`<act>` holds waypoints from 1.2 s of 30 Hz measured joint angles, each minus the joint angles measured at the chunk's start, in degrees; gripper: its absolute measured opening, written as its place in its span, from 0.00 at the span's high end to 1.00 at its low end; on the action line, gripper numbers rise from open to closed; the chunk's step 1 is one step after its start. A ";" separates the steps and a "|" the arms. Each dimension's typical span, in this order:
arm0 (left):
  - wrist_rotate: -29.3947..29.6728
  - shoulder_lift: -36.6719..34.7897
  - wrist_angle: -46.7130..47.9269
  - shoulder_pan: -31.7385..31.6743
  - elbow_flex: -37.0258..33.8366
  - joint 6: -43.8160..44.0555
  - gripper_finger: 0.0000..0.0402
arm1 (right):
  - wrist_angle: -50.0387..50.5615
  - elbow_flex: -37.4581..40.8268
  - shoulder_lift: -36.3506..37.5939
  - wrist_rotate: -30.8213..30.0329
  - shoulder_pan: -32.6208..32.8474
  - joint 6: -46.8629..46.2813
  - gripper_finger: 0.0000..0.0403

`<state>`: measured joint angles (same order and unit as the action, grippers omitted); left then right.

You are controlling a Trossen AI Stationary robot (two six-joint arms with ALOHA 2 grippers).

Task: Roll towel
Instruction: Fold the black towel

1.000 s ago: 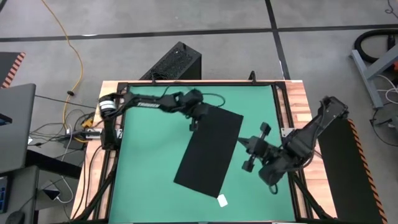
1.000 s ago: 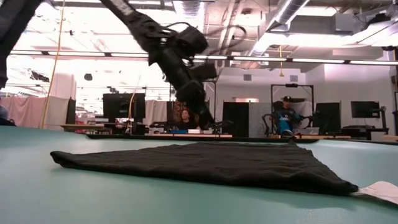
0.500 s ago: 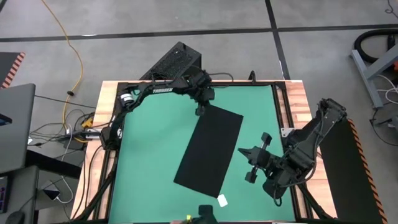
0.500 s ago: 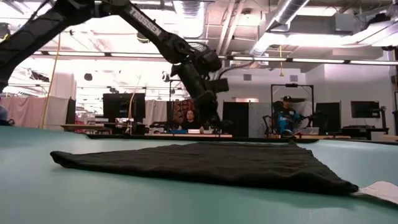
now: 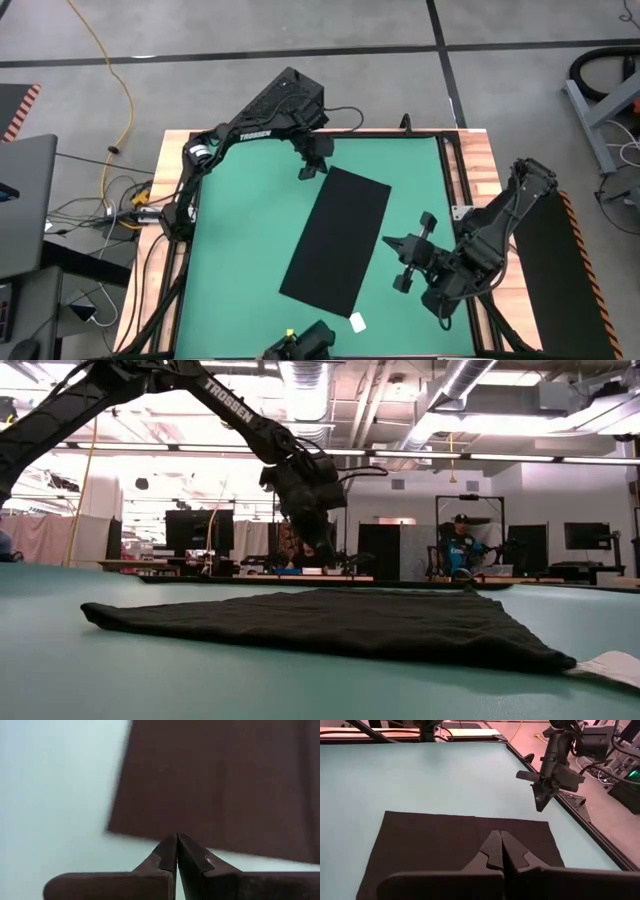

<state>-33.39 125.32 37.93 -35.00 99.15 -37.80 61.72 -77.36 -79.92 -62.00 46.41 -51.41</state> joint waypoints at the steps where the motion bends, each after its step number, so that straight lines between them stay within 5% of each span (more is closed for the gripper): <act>1: -3.03 0.00 -0.24 -0.41 0.00 -0.21 1.00 | 0.04 0.00 0.00 0.02 0.06 -0.47 0.99; 7: 3.14 -0.04 0.80 -1.51 0.00 -1.27 1.00 | 0.07 0.00 0.00 -0.05 -0.01 -1.06 0.99; 15: -10.43 -1.21 20.90 1.77 -0.58 -9.56 1.00 | 0.65 0.00 -0.19 -1.27 0.35 -1.34 0.99; 18: -8.72 -2.54 12.62 5.84 -5.20 -8.04 1.00 | 1.87 -0.04 -1.61 -1.32 1.16 -3.77 0.99; 25: 7.02 -4.41 -4.00 15.92 -15.41 -6.06 1.00 | 4.50 -0.02 -7.07 -1.16 3.95 -11.68 0.99; 36: 11.69 -5.14 -10.25 14.72 -18.37 -0.88 1.00 | 3.56 -0.02 -9.52 -1.07 6.14 -15.04 0.99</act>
<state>-21.70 120.18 27.68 -20.28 80.79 -38.68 65.27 -77.38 -89.44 -63.07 52.55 -66.45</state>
